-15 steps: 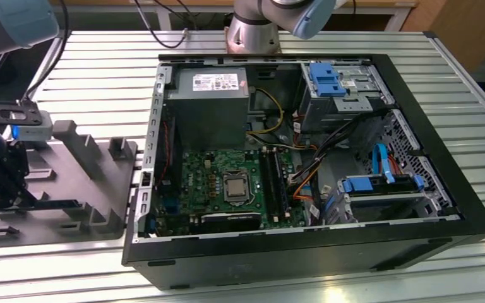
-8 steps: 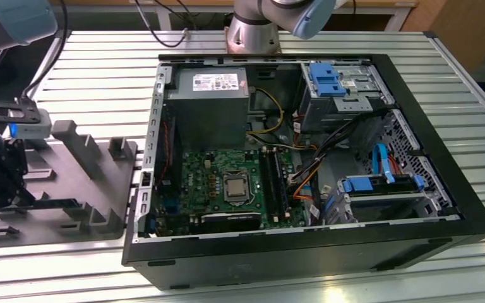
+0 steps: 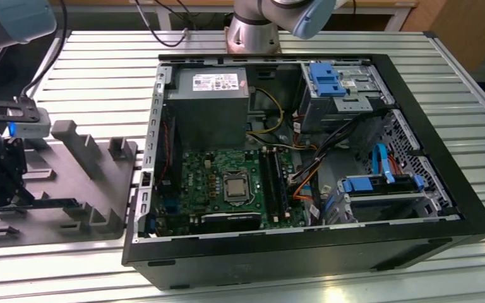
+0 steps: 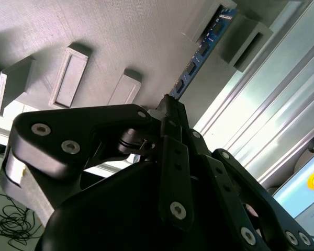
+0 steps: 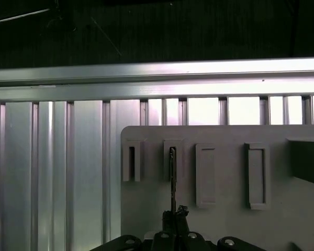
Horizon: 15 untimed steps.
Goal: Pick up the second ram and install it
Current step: 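Pick up the second ram and move it above second insertion slot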
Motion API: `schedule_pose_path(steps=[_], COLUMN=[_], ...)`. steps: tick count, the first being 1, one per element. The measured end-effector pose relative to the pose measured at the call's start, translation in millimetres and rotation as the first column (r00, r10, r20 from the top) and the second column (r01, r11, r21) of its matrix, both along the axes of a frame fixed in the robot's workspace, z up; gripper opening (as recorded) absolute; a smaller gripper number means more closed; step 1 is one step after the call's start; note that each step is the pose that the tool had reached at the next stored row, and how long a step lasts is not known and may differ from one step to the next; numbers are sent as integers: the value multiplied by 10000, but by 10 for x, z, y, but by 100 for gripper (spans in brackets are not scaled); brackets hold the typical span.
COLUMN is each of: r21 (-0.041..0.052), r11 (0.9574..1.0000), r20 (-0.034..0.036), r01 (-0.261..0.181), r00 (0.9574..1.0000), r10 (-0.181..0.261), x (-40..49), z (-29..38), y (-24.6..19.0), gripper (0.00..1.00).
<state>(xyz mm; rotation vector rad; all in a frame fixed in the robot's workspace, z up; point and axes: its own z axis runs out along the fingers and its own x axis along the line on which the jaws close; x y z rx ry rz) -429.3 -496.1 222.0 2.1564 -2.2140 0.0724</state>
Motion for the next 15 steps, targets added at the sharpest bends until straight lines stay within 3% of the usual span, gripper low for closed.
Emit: schedule_pose_path(steps=[15], r21=[0], r11=[10000], r20=[4], r01=[0], r00=[10000], r10=[0], x=[0], z=[38], y=[0], gripper=[12])
